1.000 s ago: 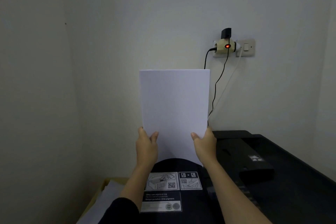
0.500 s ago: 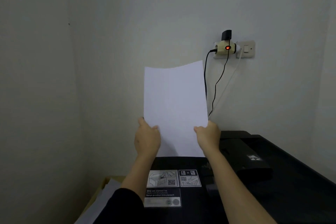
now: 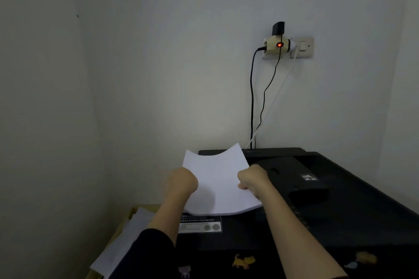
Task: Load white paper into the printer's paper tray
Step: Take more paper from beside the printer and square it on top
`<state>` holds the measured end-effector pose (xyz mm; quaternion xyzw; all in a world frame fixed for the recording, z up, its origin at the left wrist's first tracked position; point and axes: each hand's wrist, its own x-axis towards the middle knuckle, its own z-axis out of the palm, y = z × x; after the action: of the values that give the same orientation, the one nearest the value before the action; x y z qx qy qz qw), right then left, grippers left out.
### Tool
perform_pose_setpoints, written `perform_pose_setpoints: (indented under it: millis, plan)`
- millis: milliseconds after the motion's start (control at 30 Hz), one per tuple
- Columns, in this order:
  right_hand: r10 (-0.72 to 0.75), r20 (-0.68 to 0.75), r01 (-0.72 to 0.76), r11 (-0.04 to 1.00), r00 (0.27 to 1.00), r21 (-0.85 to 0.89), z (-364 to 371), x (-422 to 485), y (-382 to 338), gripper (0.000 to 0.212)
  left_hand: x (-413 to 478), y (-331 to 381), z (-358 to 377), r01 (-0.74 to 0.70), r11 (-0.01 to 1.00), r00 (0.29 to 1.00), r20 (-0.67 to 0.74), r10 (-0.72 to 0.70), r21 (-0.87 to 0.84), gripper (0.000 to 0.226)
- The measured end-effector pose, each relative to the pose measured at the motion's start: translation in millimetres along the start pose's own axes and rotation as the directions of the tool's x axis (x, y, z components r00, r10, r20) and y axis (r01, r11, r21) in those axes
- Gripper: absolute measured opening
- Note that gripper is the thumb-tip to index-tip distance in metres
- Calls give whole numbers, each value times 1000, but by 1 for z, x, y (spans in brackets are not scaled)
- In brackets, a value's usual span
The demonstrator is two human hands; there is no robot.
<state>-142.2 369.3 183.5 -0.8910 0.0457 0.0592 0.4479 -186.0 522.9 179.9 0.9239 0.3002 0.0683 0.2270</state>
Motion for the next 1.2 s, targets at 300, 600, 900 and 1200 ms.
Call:
perform_pose_setpoints:
  millis: [300,600,900,1200]
  plan:
    - [-121,-120,55,892,985,-450,0,-5,1,11,-7,2,0,136,948,991,-30,-133,289,42]
    - [-352,-139,235,822,925,-519,6,-24,11,41,-24,0,15,-57,979,948,-296,115,197,40]
    - [-587,-414,488,809,696,-328,-14,-60,45,44,-83,19,31,-501,865,713,-562,420,10,57]
    - [-594,-708,557,760,383,-336,-4,-95,156,33,-181,5,121,-718,689,580,-632,514,-98,53]
